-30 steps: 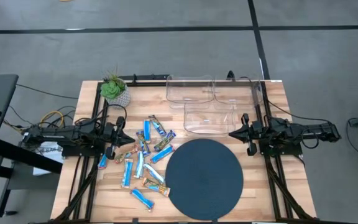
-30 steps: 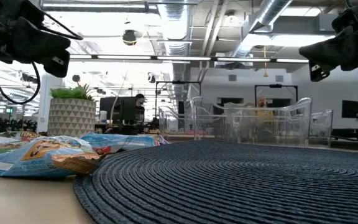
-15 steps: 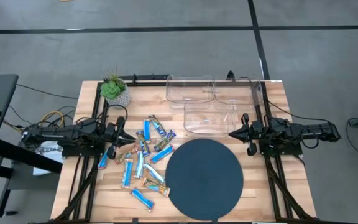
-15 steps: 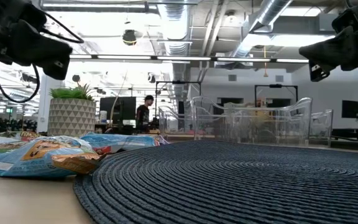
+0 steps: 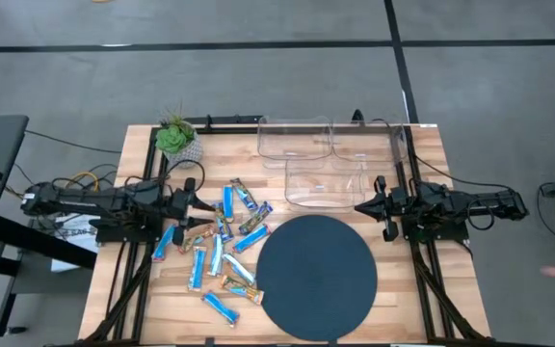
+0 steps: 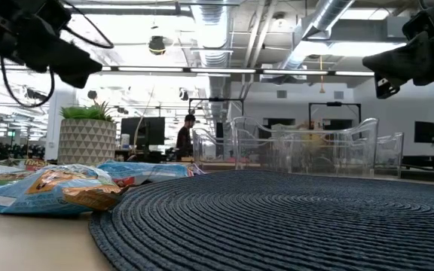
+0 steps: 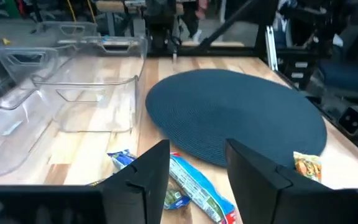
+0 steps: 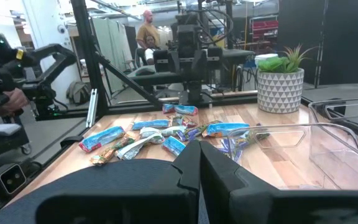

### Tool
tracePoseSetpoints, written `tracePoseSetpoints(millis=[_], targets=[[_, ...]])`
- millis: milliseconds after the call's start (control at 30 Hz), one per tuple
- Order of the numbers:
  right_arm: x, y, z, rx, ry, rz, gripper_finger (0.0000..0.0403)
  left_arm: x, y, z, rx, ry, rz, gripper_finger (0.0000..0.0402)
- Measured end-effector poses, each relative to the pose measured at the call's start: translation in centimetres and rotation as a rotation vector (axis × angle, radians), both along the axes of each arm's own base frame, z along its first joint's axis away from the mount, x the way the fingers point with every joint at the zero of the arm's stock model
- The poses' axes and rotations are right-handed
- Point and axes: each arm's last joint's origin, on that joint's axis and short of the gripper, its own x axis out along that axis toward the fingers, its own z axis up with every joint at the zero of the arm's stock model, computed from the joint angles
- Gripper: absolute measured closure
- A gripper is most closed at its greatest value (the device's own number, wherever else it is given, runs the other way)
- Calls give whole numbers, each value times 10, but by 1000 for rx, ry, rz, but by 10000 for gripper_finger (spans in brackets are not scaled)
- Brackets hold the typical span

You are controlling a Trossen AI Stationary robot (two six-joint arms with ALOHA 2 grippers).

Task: Pick and place Granola Bars by type
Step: Put the yellow granola bar into the bottom transparent bin

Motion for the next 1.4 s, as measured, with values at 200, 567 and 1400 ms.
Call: tracePoseSetpoints(millis=[200, 567, 1400], targets=[[0, 0, 0, 0, 0, 0, 403, 20, -6, 19, 118, 205, -1, 269], [0, 0, 0, 0, 0, 0, 403, 67, -13, 29, 509, 526, 70, 278], [0, 0, 0, 0, 0, 0, 403, 127, 27, -11, 66, 830, 644, 278]])
